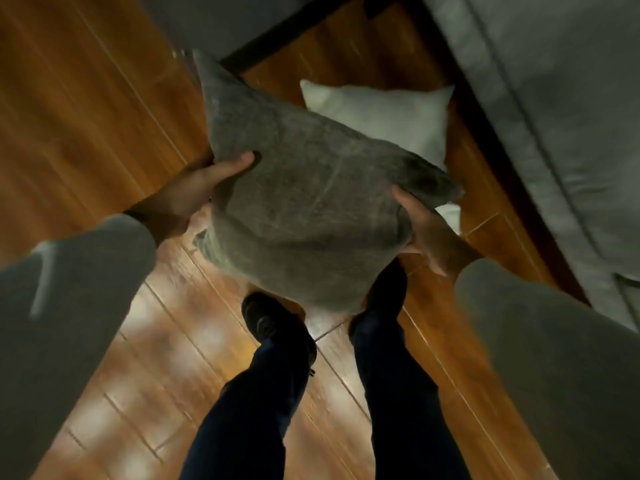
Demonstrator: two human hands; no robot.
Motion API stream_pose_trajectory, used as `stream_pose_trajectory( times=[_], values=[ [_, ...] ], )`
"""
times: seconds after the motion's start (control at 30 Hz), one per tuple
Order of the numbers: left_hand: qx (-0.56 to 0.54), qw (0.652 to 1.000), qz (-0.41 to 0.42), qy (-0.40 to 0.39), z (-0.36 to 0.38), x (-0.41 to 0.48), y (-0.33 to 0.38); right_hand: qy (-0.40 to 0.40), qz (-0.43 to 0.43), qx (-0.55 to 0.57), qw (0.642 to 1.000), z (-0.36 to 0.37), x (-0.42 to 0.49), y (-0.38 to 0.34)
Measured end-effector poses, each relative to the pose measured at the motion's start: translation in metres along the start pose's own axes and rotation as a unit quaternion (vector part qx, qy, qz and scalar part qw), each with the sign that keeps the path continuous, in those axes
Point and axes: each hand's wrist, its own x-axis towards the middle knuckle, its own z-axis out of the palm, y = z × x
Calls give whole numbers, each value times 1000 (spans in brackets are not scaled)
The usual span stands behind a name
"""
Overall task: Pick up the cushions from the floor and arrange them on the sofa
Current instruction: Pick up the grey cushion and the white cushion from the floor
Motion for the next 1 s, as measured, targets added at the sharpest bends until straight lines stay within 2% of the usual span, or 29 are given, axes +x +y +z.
stream_pose_trajectory(
  times=[0.13, 0.23, 0.3, 0.37, 0.57, 0.67, 0.83, 1.0],
  values=[
    [18, 995, 88, -52, 10, -48, 104, 65, -40, 70, 995, -41, -66, -59],
    [27, 983, 161, -88, 41, -71, 179, 124, -125, 166, 970, -83, -111, -94],
    [30, 973, 193, -119, 68, -80, 222, 156, -157, 154, 963, -114, -141, -104],
    [38, 965, 226, -130, 103, -89, 257, 185, -170, 130, 959, -152, -170, -105],
    [76, 933, 306, -175, 252, -95, 330, 275, -200, 181, 923, -285, -222, -112],
    [85, 929, 309, -187, 327, -86, 350, 318, -228, 169, 905, -361, -225, -108],
    [63, 935, 279, -211, 447, -59, 377, 344, -210, 195, 894, -478, -215, -102],
    [58, 931, 269, -240, 562, -21, 392, 384, -149, 210, 887, -581, -191, -95]
  ],
)
